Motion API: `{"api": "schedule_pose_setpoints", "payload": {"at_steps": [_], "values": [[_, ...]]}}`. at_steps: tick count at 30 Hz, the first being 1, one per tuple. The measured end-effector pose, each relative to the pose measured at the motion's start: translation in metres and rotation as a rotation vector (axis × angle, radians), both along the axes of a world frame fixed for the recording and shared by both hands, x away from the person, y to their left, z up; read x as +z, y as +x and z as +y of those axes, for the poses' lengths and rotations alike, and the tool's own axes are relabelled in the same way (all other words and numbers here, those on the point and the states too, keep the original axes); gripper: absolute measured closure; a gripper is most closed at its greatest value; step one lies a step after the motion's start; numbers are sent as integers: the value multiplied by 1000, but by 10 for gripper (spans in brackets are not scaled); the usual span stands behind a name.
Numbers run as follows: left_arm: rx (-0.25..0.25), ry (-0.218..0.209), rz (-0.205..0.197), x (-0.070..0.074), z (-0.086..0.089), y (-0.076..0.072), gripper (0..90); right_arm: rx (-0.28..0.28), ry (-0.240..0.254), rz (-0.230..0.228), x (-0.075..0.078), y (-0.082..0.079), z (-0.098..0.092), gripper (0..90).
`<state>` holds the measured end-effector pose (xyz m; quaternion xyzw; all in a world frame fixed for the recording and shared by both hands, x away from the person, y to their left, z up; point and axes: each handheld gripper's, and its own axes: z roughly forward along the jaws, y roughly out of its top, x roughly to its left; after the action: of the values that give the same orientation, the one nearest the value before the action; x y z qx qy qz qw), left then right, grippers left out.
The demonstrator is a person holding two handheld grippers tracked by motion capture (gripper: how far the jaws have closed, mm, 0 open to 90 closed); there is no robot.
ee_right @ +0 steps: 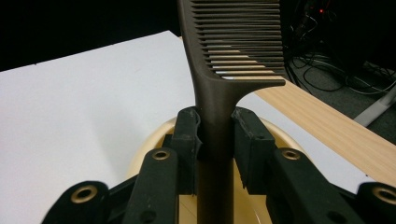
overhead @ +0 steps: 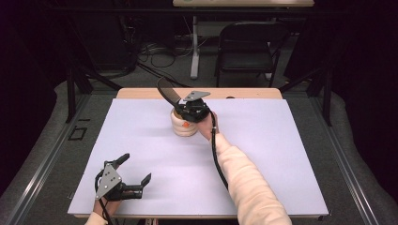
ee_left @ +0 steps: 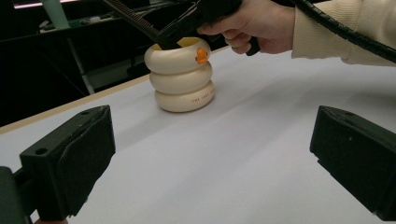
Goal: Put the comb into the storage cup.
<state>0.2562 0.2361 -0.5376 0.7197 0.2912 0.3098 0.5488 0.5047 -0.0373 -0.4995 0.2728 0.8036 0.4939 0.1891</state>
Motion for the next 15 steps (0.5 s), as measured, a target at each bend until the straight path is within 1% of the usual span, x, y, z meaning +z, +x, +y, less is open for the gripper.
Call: {"api": "schedule_pose_setpoints", "payload": {"at_steps": [2,3,4,5,6,8,13,14,15], "values": [[1,-1,0,0,0,0,0,-1,-4,5,0,0,0,699],[1,0,-1,0,0,0,0,0,-6,4,0,-1,-1,673],[0,0,-1,0,0,0,0,-3,-2,5,1,-1,-1,639],[0,0,-1,0,0,0,0,-8,3,13,3,-2,-2,544],[1,1,-1,0,0,0,0,-8,3,13,3,-2,-2,544],[1,0,-1,0,0,0,0,-16,-3,19,6,-4,-4,470],[0,2,-2,0,0,0,0,-11,13,36,13,-6,-10,373],[0,3,-2,0,0,0,0,-8,13,47,16,-8,-12,330],[0,3,-2,0,0,0,0,-8,13,47,16,-8,-12,330]]}}
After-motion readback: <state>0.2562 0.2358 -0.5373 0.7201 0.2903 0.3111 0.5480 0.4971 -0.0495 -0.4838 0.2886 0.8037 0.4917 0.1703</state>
